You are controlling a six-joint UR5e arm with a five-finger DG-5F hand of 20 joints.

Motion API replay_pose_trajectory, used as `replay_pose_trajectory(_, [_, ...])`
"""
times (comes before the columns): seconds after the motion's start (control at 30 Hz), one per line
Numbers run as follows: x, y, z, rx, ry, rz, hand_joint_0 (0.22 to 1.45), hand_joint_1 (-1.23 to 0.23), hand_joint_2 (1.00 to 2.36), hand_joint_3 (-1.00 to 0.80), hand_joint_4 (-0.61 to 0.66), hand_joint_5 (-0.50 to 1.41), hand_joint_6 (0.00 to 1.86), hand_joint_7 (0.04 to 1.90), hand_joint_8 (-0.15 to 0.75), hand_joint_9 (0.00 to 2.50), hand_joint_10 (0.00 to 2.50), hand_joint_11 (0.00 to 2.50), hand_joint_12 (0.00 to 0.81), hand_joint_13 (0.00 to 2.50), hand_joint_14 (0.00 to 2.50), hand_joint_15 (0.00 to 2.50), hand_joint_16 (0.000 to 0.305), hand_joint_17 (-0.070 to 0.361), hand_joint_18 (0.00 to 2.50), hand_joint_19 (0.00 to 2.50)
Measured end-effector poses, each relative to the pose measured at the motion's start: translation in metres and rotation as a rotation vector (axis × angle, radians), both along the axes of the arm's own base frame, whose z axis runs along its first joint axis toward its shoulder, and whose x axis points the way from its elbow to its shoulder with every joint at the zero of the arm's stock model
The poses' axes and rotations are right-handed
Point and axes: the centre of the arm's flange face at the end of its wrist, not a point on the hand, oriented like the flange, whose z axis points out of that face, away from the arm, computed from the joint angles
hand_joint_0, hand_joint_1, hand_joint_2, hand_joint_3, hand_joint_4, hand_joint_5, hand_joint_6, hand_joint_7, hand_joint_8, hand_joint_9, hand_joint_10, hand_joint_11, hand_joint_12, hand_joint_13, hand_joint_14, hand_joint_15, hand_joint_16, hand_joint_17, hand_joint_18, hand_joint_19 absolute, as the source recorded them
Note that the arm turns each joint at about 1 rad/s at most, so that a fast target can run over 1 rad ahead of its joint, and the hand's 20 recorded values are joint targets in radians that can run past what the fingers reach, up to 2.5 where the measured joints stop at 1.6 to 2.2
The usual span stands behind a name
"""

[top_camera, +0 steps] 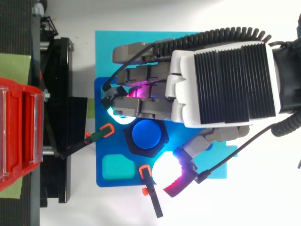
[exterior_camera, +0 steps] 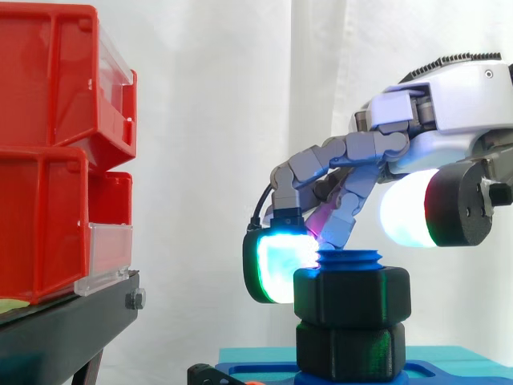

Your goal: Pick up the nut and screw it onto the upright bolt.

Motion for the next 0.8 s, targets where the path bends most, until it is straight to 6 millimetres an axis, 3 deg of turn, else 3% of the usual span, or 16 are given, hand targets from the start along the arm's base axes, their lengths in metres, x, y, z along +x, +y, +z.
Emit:
replay_pose_trajectory(0.2, [0.0,-0.005,0.0,0.0,0.001,-0.005,0.48,-0.27,1.0,-0.5,0.17,0.01,0.5,1.53,0.241,0.89,0.0,0.0,0.214,0.78,0.0,0.0,0.029,0.065,0.38,0.0])
replay_pose_trajectory(0.27, [-0.001,-0.006,0.0,0.0,0.001,-0.006,0.48,-0.28,1.0,-0.5,0.13,0.02,0.52,1.65,0.251,0.94,0.0,0.0,0.21,0.79,0.0,0.0,0.029,0.065,0.4,0.0])
replay_pose_trajectory(0.7, [-0.003,-0.017,-0.001,-0.003,0.011,-0.013,0.48,-0.28,1.0,-0.5,0.09,0.01,0.62,1.49,0.255,1.03,0.0,0.0,0.197,0.87,0.0,0.0,0.027,0.061,0.47,0.0])
replay_pose_trajectory(0.8, [-0.003,-0.019,-0.001,-0.003,0.01,-0.015,0.48,-0.28,1.0,-0.5,0.11,0.02,0.56,1.62,0.257,1.02,0.0,0.0,0.198,0.87,0.0,0.0,0.027,0.061,0.48,0.0])
